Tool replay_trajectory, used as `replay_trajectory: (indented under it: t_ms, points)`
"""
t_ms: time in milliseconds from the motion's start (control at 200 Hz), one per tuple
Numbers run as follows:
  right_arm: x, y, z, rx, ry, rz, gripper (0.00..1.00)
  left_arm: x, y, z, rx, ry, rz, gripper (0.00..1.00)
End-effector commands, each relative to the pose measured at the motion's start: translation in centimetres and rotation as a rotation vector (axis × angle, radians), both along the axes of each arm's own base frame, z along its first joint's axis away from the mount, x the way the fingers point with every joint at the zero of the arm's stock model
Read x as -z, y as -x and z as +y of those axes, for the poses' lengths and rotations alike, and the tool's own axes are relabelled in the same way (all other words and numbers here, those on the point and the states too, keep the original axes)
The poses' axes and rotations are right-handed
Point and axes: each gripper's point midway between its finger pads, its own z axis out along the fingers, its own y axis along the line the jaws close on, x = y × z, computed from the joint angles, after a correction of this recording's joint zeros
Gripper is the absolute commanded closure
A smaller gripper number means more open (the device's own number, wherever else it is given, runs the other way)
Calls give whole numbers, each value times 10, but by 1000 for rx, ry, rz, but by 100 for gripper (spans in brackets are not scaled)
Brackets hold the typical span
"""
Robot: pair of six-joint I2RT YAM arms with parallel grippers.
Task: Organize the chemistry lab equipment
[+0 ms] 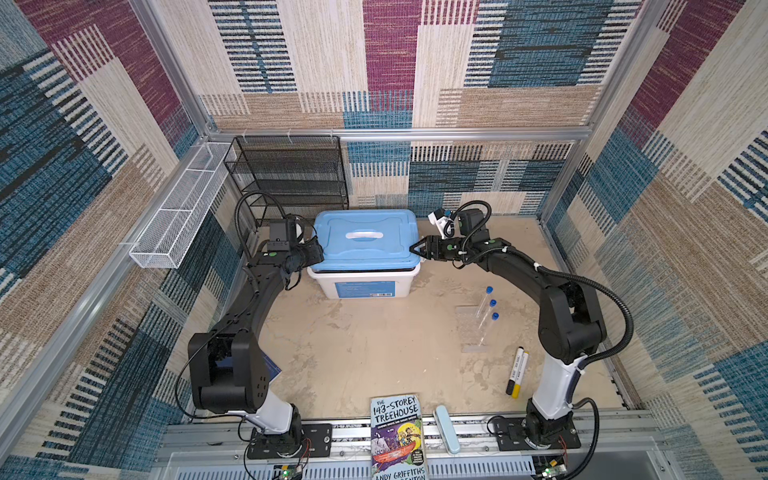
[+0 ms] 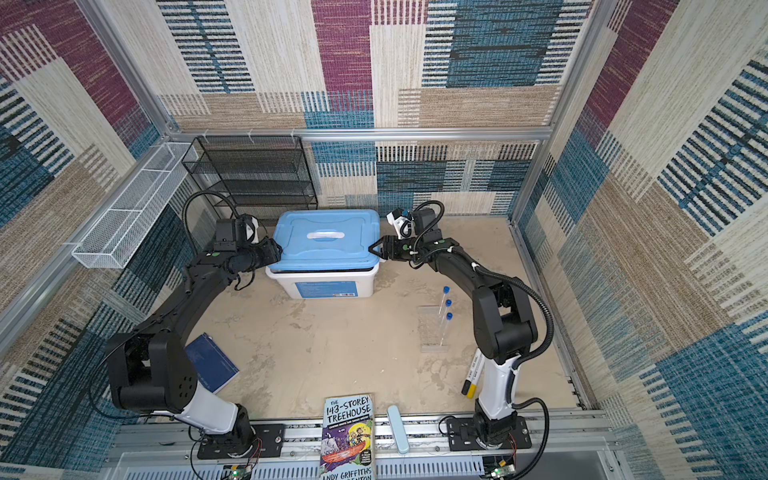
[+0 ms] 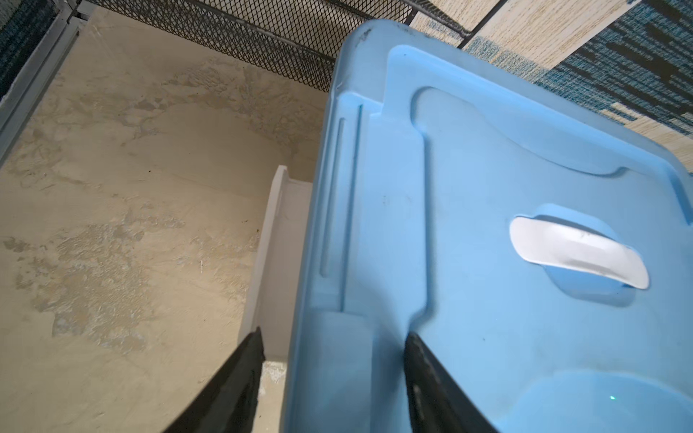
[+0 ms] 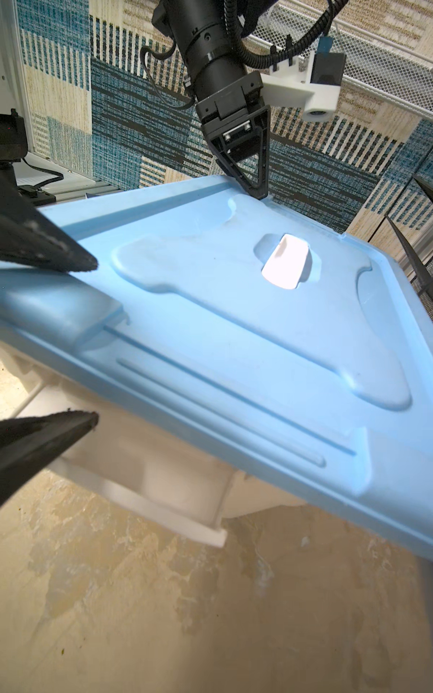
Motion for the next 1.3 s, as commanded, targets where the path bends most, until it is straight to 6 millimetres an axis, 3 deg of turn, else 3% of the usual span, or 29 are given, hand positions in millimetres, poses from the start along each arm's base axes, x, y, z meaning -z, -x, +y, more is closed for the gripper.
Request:
replay_trajectory:
  t_ms: [0,321,516,886,1052,1117,1297]
  points:
    - [17,8,-9,24,71,46,38,14,14,0,-14,22,64,43]
    - [17,19,-10,20,75,45,38,18,30,-1,-28,46,59,50]
    - [20,22,1,-7,75,53,38,27,38,14,-90,6,73,57]
    - [16,26,-4,25,111,38,38,22,48,-7,-48,148,62,58]
    - [15,28,-5,26,109,37,37,26,57,-5,-66,144,68,61]
    - [15,29,-4,21,105,43,37,23,59,-4,-70,144,61,70]
    - [17,34,-4,18,105,55,37,24,63,-2,-78,144,56,69]
